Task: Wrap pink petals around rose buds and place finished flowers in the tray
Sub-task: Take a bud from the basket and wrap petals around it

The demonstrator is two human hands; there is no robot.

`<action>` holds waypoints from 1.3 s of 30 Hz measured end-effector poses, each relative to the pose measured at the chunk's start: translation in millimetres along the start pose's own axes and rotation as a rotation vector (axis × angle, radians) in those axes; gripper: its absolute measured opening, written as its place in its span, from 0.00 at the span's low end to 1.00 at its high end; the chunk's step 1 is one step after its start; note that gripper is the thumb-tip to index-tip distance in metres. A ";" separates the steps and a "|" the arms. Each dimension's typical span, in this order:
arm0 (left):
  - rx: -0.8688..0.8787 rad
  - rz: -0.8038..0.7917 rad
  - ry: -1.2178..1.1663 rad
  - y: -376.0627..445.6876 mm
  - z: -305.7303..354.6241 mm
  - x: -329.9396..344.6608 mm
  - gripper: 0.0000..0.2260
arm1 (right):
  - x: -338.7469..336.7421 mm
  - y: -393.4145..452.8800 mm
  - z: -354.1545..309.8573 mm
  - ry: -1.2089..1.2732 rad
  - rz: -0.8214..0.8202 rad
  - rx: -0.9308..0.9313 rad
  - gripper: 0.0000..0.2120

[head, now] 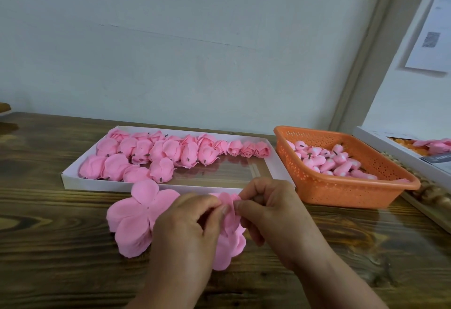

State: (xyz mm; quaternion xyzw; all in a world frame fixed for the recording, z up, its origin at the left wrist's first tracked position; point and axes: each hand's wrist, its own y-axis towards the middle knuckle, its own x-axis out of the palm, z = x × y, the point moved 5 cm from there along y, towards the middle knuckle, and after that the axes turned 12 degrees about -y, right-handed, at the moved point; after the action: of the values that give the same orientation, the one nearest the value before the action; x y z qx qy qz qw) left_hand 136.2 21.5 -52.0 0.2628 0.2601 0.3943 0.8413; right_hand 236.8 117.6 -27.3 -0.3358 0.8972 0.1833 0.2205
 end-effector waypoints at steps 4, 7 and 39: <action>-0.195 -0.081 -0.195 0.9 -5.9 2.2 0.11 | 0.0 0.0 0.4 0.006 -0.004 0.006 0.09; -0.378 -0.150 -0.389 1.0 -8.7 6.7 0.13 | 0.4 0.3 0.7 0.017 -0.027 0.019 0.07; -0.621 -0.248 -0.587 21.2 -14.9 8.0 0.02 | -10.3 18.6 -16.6 -0.071 -0.162 -0.091 0.04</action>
State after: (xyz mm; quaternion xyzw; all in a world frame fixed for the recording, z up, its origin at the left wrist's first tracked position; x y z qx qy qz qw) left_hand 119.8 43.1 -51.0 0.0655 -0.0909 0.2586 0.9595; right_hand 226.5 128.2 -4.7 -0.4102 0.8496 0.2173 0.2505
